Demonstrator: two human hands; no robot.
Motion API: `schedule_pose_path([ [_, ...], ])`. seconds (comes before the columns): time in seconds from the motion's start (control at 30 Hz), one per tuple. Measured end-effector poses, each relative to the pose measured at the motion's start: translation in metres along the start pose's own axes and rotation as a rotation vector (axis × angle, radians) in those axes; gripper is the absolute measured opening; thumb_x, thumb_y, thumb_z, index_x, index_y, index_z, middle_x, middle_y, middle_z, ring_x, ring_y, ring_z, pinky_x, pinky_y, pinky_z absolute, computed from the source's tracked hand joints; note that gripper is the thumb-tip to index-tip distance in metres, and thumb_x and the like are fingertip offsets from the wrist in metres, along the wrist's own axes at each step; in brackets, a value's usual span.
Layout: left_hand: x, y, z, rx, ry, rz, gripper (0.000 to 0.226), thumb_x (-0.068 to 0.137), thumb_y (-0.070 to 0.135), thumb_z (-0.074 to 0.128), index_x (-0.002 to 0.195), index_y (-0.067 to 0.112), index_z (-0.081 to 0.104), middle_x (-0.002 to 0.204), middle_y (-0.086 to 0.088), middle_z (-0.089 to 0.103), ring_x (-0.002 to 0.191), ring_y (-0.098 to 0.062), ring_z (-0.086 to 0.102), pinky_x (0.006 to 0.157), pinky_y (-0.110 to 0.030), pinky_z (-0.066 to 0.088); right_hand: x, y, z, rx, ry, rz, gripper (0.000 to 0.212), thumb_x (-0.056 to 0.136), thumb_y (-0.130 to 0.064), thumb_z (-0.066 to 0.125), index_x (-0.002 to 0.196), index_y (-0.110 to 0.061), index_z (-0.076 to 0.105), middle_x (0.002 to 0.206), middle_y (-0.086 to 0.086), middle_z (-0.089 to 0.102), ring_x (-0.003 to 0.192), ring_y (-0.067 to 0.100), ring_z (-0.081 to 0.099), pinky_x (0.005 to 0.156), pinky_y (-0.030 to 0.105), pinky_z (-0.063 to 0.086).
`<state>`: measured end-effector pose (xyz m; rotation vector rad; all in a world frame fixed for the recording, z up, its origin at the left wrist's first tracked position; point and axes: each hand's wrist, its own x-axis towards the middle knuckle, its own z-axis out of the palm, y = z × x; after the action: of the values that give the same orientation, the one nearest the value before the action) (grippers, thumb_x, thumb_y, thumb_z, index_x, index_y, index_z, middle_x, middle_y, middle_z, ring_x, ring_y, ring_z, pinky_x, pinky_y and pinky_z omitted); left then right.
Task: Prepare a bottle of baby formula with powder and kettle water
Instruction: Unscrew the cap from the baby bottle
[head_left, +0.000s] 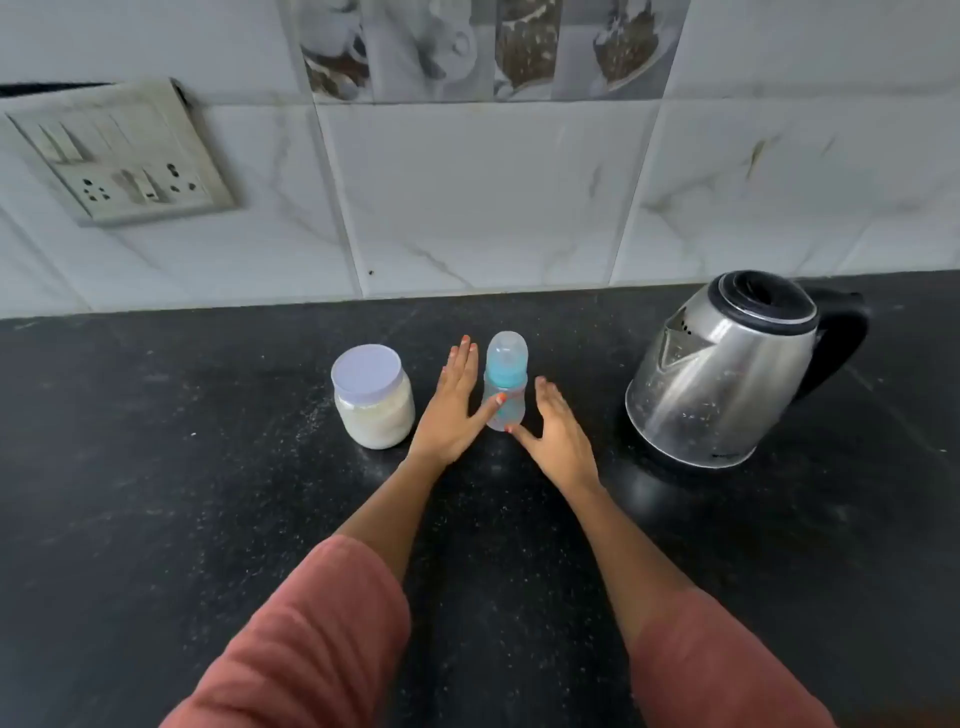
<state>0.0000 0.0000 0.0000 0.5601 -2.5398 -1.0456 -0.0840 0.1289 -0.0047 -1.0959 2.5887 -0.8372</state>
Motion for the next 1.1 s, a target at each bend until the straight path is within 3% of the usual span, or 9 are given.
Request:
schedule_pose_path([
  [0.17,0.009,-0.001,0.007,-0.277,0.039,-0.18,0.082,0.079,0.032,0.07,0.144,0.018,0.023,0.151,-0.001,0.027,0.139,-0.015,0.024,0.112,-0.033,0.02,0.013,-0.006,0.011,0.308,0.04,0.078,0.071,0.077,-0.023,0.071,0.139,-0.012,0.036,0.14,0.008,0.047,0.131,0.022,0.041,0.109,0.039,0.034],
  [0.33,0.017,-0.001,0.008,-0.496,-0.024,-0.207,0.06,0.075,0.019,0.074,0.129,0.012,0.049,0.127,-0.004,0.058,0.117,-0.012,0.055,0.102,-0.036,0.043,0.019,-0.009,0.016,0.397,0.114,0.108,0.06,0.078,-0.017,0.07,0.132,-0.009,0.045,0.132,0.01,0.054,0.125,0.022,0.048,0.105,0.037,0.037],
  [0.6,-0.002,0.021,0.007,-0.498,0.04,-0.19,0.062,0.072,0.022,0.077,0.127,0.012,0.051,0.126,-0.006,0.06,0.115,-0.014,0.056,0.1,-0.04,0.045,-0.004,-0.01,0.003,0.577,0.146,0.11,0.059,0.077,-0.009,0.07,0.131,-0.008,0.047,0.131,0.012,0.055,0.122,0.022,0.052,0.1,0.032,0.042],
  [0.77,-0.042,0.043,0.007,-0.474,0.073,-0.189,0.065,0.071,0.021,0.077,0.128,0.011,0.048,0.126,-0.006,0.059,0.114,-0.014,0.056,0.099,-0.034,0.045,-0.046,-0.01,-0.013,0.596,0.099,0.1,0.062,0.075,-0.009,0.072,0.131,-0.01,0.047,0.132,0.009,0.055,0.122,0.019,0.052,0.101,0.032,0.043],
  [1.1,-0.133,0.071,0.02,-0.475,0.101,-0.236,0.063,0.066,0.02,0.08,0.122,0.015,0.051,0.119,-0.001,0.061,0.108,-0.009,0.058,0.093,-0.024,0.048,-0.139,-0.008,-0.019,0.651,0.042,0.055,0.056,0.072,-0.005,0.074,0.124,-0.01,0.054,0.114,-0.002,0.062,0.105,0.005,0.058,0.088,0.01,0.045],
])
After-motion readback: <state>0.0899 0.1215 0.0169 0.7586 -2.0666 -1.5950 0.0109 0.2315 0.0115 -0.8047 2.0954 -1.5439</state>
